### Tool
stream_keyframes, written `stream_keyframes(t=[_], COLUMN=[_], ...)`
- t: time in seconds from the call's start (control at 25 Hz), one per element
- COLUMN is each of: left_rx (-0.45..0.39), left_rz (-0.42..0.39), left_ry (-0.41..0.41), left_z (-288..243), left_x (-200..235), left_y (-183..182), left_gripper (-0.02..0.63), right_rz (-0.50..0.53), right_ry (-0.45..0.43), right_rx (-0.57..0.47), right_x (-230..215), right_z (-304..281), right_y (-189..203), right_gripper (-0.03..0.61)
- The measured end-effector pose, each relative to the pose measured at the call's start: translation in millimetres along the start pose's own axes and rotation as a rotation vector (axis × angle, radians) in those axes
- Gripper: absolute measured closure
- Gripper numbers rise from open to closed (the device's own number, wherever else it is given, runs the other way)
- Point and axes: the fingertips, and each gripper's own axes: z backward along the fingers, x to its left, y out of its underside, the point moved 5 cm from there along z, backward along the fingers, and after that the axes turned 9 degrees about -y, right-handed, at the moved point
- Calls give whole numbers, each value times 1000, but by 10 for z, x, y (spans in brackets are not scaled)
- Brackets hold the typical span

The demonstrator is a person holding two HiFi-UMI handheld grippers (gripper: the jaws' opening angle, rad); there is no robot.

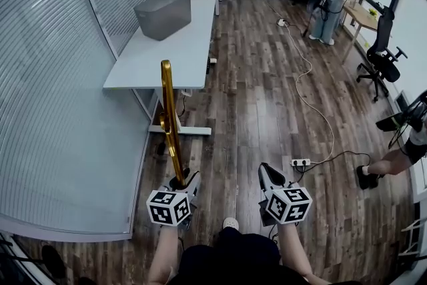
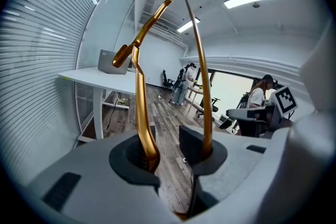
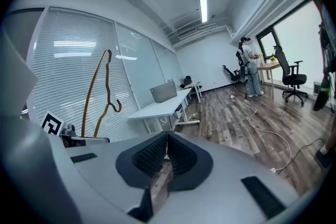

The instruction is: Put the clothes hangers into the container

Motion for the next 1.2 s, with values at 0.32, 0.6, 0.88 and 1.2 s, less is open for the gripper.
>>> stream_keyframes(t=[0.32,0.6,0.88,1.2], left_rx=[0,-22,-22,6], left_rz=[13,13,47,61], left_ry=[-31,-45,-58,-53], left_z=[-367,-650,-740,-732], left_x=[73,82,91,74], left_y=[-160,-350,-318,-151], left_gripper=[466,466,468,468], right_rz=[0,12,0,-27], right_ry=[-19,-40,-41,-38], right_rx=[-3,-7,20,54], right_x=[-324,-548,-626,-613], right_z=[-324,-553,-617,-563], right_y=[-200,-380,-355,-157], right_gripper=[549,549,549,549])
